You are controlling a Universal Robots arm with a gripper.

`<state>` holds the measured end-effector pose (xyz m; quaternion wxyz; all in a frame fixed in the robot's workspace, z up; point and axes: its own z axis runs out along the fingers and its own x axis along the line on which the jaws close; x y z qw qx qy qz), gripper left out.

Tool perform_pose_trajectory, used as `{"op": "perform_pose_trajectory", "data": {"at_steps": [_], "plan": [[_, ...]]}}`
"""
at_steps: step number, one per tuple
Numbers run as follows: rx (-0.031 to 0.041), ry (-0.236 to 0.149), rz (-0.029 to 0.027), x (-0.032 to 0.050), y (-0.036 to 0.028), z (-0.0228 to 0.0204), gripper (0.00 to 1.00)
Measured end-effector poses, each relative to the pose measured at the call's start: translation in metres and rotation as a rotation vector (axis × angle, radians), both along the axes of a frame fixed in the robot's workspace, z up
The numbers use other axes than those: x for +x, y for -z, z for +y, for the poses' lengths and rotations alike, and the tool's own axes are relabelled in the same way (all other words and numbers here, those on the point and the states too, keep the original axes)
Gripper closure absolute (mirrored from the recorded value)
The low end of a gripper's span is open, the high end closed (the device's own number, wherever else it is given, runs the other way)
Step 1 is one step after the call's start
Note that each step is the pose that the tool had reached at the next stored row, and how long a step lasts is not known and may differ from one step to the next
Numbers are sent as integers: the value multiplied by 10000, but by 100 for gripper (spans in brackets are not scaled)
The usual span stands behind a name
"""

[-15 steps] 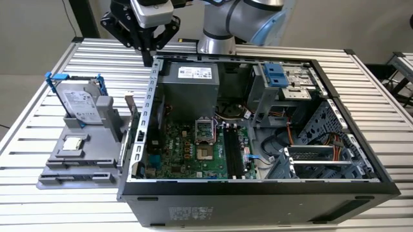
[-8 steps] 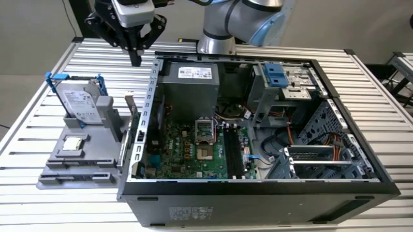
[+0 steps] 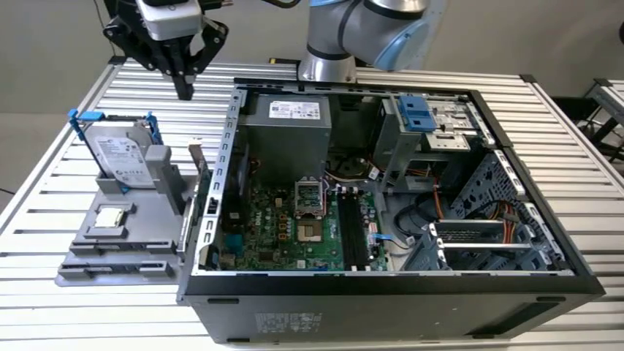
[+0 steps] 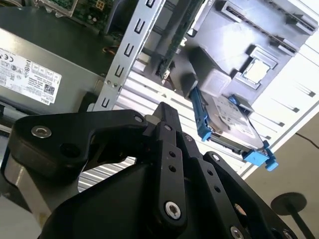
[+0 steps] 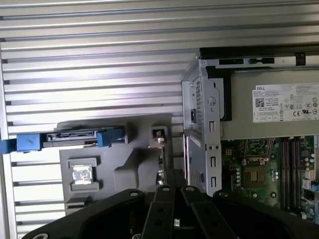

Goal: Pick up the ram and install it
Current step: 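Reach for the ram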

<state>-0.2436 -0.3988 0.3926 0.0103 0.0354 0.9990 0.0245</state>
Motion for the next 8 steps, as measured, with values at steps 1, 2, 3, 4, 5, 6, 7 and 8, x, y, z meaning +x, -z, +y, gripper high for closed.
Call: {"op": "perform_pose_trajectory", "data": {"at_steps": [1, 2, 3, 4, 5, 6, 7, 8], "plan": [[0, 0, 0, -29, 0, 0, 100], [1, 0, -1, -59, 0, 0, 100], [1, -1, -1, -86, 0, 0, 100], [0, -1, 0, -112, 0, 0, 100], [1, -1, 0, -138, 0, 0, 100], [0, 0, 0, -163, 0, 0, 100], [1, 0, 0, -190, 0, 0, 100], [0, 0, 0, -218, 0, 0, 100]]}}
